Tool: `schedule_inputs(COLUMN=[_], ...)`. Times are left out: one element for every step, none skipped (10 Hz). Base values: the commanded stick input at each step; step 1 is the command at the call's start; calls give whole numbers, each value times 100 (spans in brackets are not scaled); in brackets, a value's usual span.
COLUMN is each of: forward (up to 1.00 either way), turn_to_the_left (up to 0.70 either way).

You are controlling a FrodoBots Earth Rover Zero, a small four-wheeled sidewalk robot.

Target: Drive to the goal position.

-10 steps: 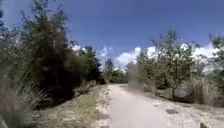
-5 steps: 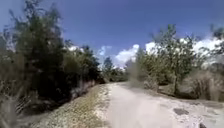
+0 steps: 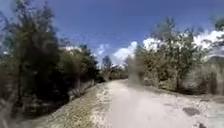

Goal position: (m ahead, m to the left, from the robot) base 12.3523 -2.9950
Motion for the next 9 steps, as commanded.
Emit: schedule_inputs(forward=[44,44,44,44,44,44,44,44,44], turn_to_the_left=[2,2,2,2,2,2,2,2,2])
